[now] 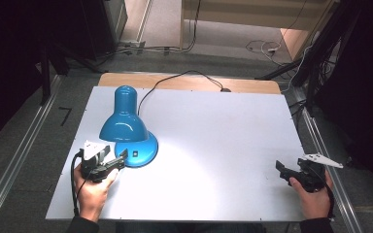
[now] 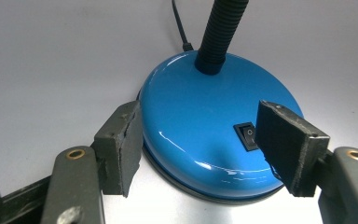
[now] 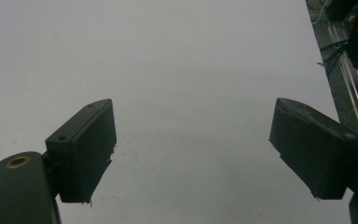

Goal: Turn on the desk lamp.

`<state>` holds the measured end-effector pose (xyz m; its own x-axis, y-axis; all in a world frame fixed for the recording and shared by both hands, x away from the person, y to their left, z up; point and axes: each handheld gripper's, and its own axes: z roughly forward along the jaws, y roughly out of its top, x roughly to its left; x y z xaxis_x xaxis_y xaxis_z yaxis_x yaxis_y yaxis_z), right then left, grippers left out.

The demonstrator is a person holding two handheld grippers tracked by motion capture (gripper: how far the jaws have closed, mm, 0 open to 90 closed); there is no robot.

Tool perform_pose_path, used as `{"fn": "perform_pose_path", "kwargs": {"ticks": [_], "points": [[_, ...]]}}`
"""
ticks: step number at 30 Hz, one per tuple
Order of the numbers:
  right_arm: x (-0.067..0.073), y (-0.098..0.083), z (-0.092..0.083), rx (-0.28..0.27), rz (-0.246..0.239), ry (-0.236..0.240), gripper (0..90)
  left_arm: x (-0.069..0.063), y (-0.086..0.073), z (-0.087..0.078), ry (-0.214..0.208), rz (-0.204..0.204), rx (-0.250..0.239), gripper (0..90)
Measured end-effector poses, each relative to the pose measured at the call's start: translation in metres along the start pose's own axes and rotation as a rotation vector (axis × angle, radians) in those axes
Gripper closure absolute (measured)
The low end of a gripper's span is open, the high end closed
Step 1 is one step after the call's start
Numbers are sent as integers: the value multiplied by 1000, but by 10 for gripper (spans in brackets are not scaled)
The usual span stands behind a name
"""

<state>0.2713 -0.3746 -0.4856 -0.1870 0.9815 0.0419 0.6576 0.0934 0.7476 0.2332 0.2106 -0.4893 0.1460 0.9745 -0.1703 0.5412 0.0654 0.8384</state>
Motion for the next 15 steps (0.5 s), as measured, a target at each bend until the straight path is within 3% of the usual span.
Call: {"fn": "perform_pose_path", "kwargs": {"ticks": [15], "points": [[-1,0,-1,-1,0,0,134,6,-1,-6,3,-15,7,336]]}}
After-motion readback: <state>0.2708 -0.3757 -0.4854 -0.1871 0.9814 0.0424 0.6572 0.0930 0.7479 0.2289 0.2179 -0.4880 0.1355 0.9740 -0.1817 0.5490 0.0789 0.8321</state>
